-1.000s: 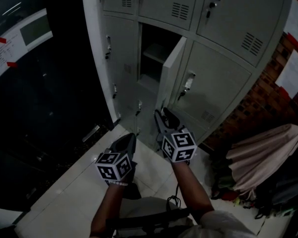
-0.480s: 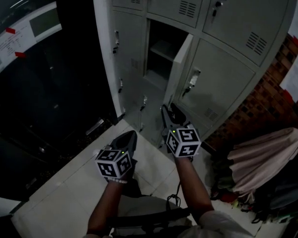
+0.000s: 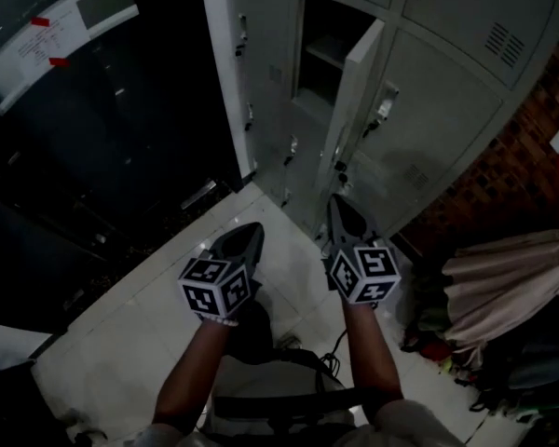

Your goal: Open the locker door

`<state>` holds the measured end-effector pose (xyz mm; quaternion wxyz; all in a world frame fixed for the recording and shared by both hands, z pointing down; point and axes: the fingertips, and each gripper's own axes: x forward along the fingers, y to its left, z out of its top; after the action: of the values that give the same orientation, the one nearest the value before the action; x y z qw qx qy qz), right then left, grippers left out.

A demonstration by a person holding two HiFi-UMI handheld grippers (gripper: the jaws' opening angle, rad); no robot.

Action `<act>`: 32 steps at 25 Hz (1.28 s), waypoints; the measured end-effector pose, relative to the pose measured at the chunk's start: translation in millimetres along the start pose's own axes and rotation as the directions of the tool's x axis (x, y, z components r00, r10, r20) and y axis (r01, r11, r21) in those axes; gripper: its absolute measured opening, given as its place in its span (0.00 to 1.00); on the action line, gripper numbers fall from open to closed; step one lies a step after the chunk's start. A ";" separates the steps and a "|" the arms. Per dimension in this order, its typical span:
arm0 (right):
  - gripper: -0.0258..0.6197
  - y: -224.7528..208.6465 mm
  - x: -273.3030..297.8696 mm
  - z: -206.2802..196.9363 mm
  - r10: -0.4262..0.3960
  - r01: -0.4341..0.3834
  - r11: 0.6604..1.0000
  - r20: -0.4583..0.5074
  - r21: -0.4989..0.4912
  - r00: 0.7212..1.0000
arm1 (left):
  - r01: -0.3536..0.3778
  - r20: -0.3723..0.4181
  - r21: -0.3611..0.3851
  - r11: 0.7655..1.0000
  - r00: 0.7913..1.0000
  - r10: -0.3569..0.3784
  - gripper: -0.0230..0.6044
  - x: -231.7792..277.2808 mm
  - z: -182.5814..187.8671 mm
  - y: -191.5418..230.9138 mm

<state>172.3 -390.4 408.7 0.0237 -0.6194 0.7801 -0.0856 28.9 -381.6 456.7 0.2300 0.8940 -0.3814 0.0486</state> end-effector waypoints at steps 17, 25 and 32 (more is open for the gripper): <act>0.04 15.0 -104.8 -108.4 -0.168 0.193 0.969 -0.164 0.153 0.972 | 0.173 -0.146 0.010 0.985 0.975 -0.170 0.04 -27.7 -63.0 -25.4; 0.04 103.2 -107.9 -94.7 -0.215 0.228 0.969 -0.132 0.094 0.968 | 0.227 -0.108 0.035 0.973 0.969 -0.222 0.04 -84.4 -44.9 6.7; 0.04 171.6 -117.5 -94.2 -0.252 0.262 0.963 -0.128 0.067 0.959 | 0.272 -0.100 0.045 0.961 0.959 -0.266 0.04 -136.7 -42.1 32.0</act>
<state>21.0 -229.2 465.4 -0.0080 -0.7078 0.6887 -0.1571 -86.2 -291.8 470.2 0.2260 0.9406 -0.2435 0.0697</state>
